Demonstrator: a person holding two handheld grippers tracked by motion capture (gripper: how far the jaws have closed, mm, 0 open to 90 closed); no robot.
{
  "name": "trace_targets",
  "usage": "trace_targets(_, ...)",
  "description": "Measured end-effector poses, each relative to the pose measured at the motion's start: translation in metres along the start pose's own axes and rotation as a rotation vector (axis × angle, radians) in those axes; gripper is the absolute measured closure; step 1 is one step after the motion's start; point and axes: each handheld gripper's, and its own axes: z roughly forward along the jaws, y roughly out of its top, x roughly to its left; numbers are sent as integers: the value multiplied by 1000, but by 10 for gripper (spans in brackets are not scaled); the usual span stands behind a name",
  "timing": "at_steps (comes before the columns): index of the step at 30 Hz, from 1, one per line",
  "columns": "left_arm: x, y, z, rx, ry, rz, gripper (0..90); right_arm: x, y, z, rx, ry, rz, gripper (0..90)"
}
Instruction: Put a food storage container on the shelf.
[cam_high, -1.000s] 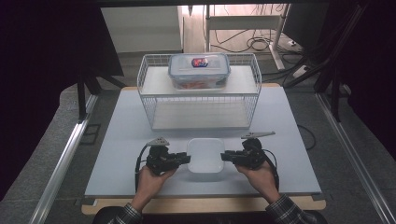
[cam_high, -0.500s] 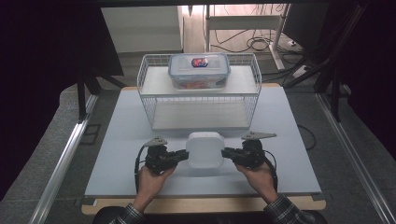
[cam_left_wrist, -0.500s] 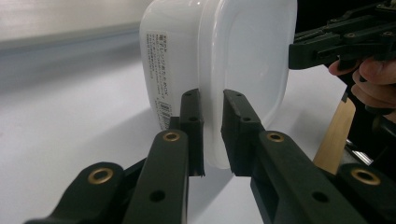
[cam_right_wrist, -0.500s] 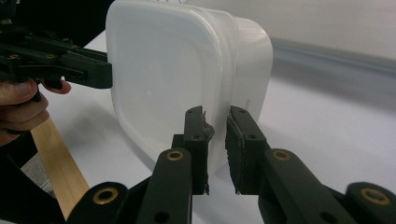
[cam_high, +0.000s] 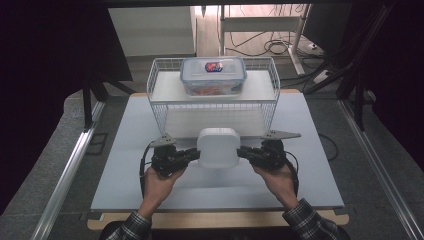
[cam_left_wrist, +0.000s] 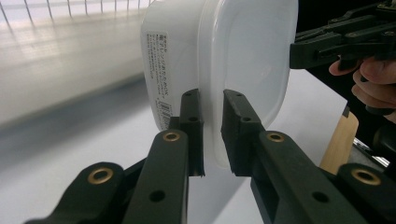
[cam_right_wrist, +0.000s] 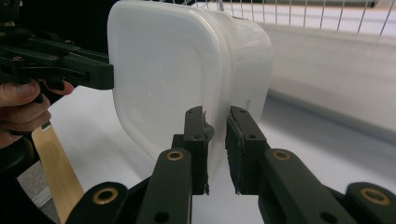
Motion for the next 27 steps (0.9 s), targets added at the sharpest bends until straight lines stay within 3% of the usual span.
trace_targets(4, -2, 15, -7, -22, 16, 23, 794, 2, 16, -3, -28, 2, -24, 782)
trace_targets(15, -1, 44, -18, -70, 32, 41, 793, 7, 53, -11, -79, -10, -69, 782)
trace_targets(21, -3, 69, -27, -100, 51, 72, 792, 9, 76, -15, -104, -16, -97, 781)
trace_targets(27, -4, 90, -33, -126, 53, 78, 792, 11, 98, -21, -133, -24, -111, 780)
